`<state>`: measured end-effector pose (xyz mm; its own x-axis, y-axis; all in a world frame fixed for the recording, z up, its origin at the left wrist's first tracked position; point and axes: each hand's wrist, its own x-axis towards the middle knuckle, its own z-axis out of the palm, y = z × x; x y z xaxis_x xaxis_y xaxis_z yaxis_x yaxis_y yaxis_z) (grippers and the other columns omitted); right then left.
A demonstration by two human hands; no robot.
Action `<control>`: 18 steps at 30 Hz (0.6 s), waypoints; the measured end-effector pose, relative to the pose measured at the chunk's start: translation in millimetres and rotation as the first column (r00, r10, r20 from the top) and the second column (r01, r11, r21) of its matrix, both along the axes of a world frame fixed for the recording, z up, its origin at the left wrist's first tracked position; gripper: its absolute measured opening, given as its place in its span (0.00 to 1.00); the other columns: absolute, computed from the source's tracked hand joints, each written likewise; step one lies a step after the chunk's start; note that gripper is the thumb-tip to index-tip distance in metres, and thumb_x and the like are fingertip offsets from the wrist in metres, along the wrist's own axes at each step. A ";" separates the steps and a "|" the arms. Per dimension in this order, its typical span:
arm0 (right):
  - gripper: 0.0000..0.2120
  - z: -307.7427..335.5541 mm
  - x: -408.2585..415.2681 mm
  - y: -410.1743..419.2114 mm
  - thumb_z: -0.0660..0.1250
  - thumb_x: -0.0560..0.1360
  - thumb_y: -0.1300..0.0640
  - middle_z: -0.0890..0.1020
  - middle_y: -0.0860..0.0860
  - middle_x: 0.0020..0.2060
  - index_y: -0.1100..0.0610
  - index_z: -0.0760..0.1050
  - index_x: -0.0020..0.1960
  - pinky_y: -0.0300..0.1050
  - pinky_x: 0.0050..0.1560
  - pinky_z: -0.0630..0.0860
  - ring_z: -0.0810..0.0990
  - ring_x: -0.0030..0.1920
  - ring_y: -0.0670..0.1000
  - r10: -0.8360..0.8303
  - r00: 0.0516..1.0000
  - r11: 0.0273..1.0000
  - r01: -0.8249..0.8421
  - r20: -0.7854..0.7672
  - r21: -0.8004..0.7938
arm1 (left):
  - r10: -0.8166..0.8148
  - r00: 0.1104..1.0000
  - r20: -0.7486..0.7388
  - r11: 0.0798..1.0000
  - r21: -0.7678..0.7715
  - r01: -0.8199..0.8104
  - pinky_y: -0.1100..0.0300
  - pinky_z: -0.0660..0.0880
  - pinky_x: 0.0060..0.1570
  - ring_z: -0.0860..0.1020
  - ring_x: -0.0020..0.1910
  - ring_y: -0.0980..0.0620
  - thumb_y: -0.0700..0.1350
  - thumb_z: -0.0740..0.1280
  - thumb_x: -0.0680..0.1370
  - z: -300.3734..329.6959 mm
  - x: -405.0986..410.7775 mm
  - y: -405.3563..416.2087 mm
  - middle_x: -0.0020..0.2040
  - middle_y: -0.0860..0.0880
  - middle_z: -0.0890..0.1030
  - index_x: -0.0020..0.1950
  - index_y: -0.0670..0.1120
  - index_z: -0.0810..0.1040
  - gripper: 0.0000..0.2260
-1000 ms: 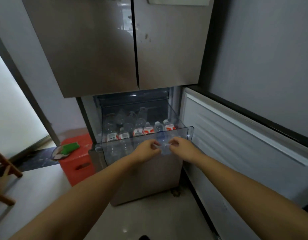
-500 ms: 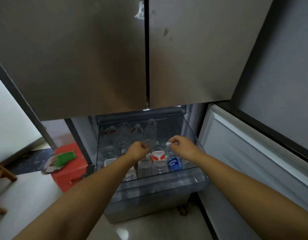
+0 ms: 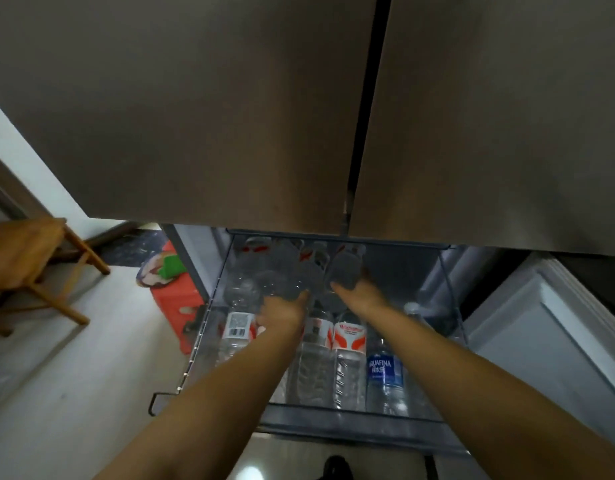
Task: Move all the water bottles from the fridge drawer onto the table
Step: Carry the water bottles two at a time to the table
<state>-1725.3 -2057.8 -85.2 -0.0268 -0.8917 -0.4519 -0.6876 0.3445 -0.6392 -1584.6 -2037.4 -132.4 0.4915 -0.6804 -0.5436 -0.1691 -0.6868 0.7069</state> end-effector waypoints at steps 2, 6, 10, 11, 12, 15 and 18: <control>0.25 -7.3 4.1 -9.8 0.60 0.76 0.38 0.80 0.56 0.48 0.58 0.75 0.59 0.48 0.53 0.77 0.80 0.48 0.55 0.000 1.000 0.999 0.001 -0.029 0.039 | -0.012 0.992 0.129 0.999 0.048 0.006 0.45 0.71 0.63 0.75 0.61 0.38 0.67 0.71 0.61 2.0 -5.3 0.6 0.60 0.41 0.78 0.62 0.43 0.74 0.38; 0.28 -17.8 8.1 -20.4 0.62 0.75 0.40 0.79 0.57 0.58 0.58 0.70 0.67 0.52 0.59 0.76 0.79 0.57 0.58 -0.027 0.999 0.999 0.025 0.037 0.044 | -0.069 0.972 0.224 0.993 0.113 0.044 0.47 0.72 0.62 0.75 0.60 0.39 0.65 0.70 0.66 6.8 -8.1 1.5 0.59 0.40 0.78 0.61 0.42 0.76 0.34; 0.17 10.8 4.5 -13.3 0.62 0.78 0.51 0.78 0.56 0.61 0.58 0.72 0.64 0.49 0.63 0.72 0.77 0.59 0.57 0.012 0.989 1.000 -0.015 0.150 0.023 | -0.048 0.996 0.081 0.996 0.075 0.042 0.49 0.77 0.54 0.78 0.51 0.40 0.62 0.70 0.68 16.5 -7.1 9.8 0.52 0.42 0.80 0.55 0.41 0.78 0.27; 0.15 16.6 2.1 -11.3 0.62 0.79 0.53 0.78 0.55 0.57 0.59 0.73 0.63 0.47 0.60 0.72 0.77 0.56 0.55 0.031 0.984 0.999 -0.038 0.175 0.036 | -0.030 0.999 0.040 0.999 0.046 0.028 0.51 0.77 0.51 0.78 0.48 0.41 0.58 0.71 0.70 19.9 -5.7 12.6 0.49 0.43 0.80 0.54 0.41 0.78 0.23; 0.13 20.2 -0.8 -7.6 0.61 0.80 0.55 0.78 0.53 0.51 0.60 0.73 0.61 0.45 0.55 0.73 0.77 0.51 0.53 0.035 0.982 0.996 -0.049 0.188 0.072 | -0.022 1.000 0.002 1.000 0.019 0.022 0.52 0.77 0.50 0.79 0.48 0.41 0.54 0.72 0.72 23.2 -3.9 16.1 0.47 0.43 0.79 0.56 0.40 0.78 0.21; 0.14 27.3 -5.2 10.1 0.64 0.78 0.56 0.79 0.54 0.44 0.62 0.73 0.61 0.43 0.42 0.76 0.78 0.41 0.51 -0.018 0.973 0.988 -0.018 0.232 0.153 | -0.077 0.995 -0.062 0.997 -0.026 0.075 0.46 0.77 0.56 0.79 0.53 0.39 0.49 0.73 0.72 27.9 6.3 27.2 0.53 0.40 0.80 0.60 0.40 0.77 0.20; 0.18 28.7 -2.3 35.1 0.66 0.77 0.55 0.78 0.55 0.45 0.61 0.71 0.63 0.43 0.39 0.76 0.78 0.41 0.53 -0.017 0.980 0.982 -0.021 0.198 0.189 | -0.146 0.985 -0.093 0.989 -0.016 0.145 0.48 0.77 0.55 0.79 0.54 0.39 0.46 0.74 0.71 37.1 17.0 40.7 0.57 0.39 0.79 0.61 0.38 0.76 0.21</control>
